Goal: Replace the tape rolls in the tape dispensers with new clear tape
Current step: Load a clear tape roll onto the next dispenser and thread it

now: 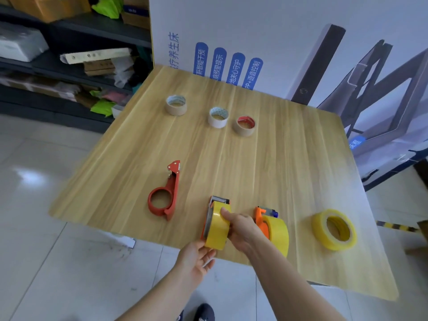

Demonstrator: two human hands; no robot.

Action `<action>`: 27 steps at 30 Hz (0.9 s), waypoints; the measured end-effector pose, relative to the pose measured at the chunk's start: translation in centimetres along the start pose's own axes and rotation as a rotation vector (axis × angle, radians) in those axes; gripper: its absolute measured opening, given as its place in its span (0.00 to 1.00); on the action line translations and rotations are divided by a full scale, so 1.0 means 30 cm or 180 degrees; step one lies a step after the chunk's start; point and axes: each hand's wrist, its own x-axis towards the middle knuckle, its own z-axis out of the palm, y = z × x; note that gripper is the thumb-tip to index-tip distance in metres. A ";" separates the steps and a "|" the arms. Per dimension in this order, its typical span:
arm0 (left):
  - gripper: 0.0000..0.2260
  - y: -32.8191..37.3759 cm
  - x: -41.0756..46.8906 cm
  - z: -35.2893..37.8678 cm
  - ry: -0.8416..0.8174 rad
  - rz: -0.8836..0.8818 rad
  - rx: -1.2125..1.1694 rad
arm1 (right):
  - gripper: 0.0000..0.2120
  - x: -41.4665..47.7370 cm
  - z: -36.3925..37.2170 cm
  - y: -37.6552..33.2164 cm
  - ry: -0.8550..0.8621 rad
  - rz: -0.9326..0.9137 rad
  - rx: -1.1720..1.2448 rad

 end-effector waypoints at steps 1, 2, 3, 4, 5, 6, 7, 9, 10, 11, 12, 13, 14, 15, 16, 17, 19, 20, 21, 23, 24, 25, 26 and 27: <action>0.08 -0.003 0.004 0.001 -0.0001 -0.0025 -0.0038 | 0.16 0.013 -0.003 0.008 -0.0017 0.0015 -0.0010; 0.08 -0.005 0.006 0.001 -0.0007 -0.0039 -0.0080 | 0.16 0.019 -0.006 0.012 -0.0060 0.0018 -0.0038; 0.08 -0.006 0.010 0.002 -0.0002 -0.0043 -0.0127 | 0.15 0.028 -0.009 0.017 -0.0110 0.0016 -0.0069; 0.08 -0.006 0.013 0.001 0.0006 -0.0035 -0.0178 | 0.12 0.035 -0.011 0.019 -0.0152 0.0015 -0.0097; 0.09 -0.006 0.016 0.002 0.0024 -0.0017 -0.0230 | 0.11 0.042 -0.014 0.022 -0.0191 0.0024 -0.0110; 0.10 -0.007 0.020 0.001 0.0049 -0.0010 -0.0248 | 0.11 0.048 -0.019 0.028 -0.0207 0.0034 -0.0134; 0.11 -0.007 0.024 -0.002 0.0088 -0.0013 -0.0201 | 0.13 0.056 -0.025 0.039 -0.0209 0.0051 -0.0163; 0.13 -0.011 0.020 -0.005 0.0159 -0.0084 0.0156 | 0.17 0.061 -0.036 0.060 -0.0190 0.0087 -0.0244; 0.13 -0.013 0.019 -0.006 0.0194 -0.0120 0.0408 | 0.20 0.060 -0.039 0.070 -0.0183 0.0083 -0.0273; 0.13 -0.012 0.013 -0.002 0.0251 -0.0107 0.0658 | 0.26 0.059 -0.040 0.078 -0.0133 0.0060 -0.0310; 0.12 -0.010 0.006 0.001 0.0354 -0.0023 0.0910 | 0.34 0.060 -0.042 0.088 -0.0079 0.0011 -0.0353; 0.11 -0.004 -0.004 0.004 0.0524 0.0177 0.1191 | 0.44 0.075 -0.051 0.107 -0.0081 -0.0043 -0.0397; 0.09 0.004 -0.016 0.006 0.0714 0.0508 0.1456 | 0.53 0.109 -0.070 0.133 -0.0087 -0.0099 -0.0459; 0.07 0.014 -0.030 0.009 0.0803 0.0912 0.1653 | 0.59 0.135 -0.083 0.153 -0.0081 -0.0149 -0.0497; 0.07 0.026 -0.044 0.010 0.0723 0.1294 0.1794 | 0.61 0.149 -0.088 0.162 -0.0079 -0.0179 -0.0518; 0.08 0.035 -0.061 0.011 0.0504 0.1585 0.1937 | 0.58 0.121 -0.075 0.149 -0.0064 -0.0172 -0.0586; 0.08 0.049 -0.097 0.026 0.0057 0.1894 0.2459 | 0.42 0.021 -0.054 0.103 0.0114 -0.0278 -0.0765; 0.09 0.054 -0.086 0.023 0.0033 0.1969 0.2807 | 0.32 0.003 -0.045 0.096 0.0238 -0.0345 -0.0862; 0.09 0.059 -0.075 0.018 0.0076 0.2073 0.3122 | 0.27 0.002 -0.039 0.099 0.0361 -0.0404 -0.0978; 0.09 0.068 -0.063 0.005 0.0152 0.2234 0.3565 | 0.25 0.001 -0.039 0.112 0.0504 -0.0633 -0.1326; 0.08 0.071 -0.063 0.002 0.0141 0.2279 0.3700 | 0.25 -0.009 -0.034 0.111 0.0562 -0.0777 -0.1575; 0.08 0.072 -0.061 0.001 0.0124 0.2320 0.3804 | 0.24 -0.015 -0.031 0.109 0.0625 -0.0902 -0.1835; 0.07 0.072 -0.061 0.003 0.0111 0.2366 0.3865 | 0.24 -0.020 -0.031 0.107 0.0672 -0.1004 -0.2022; 0.06 0.074 -0.060 0.006 0.0120 0.2402 0.3919 | 0.24 -0.028 -0.032 0.103 0.0697 -0.1061 -0.2132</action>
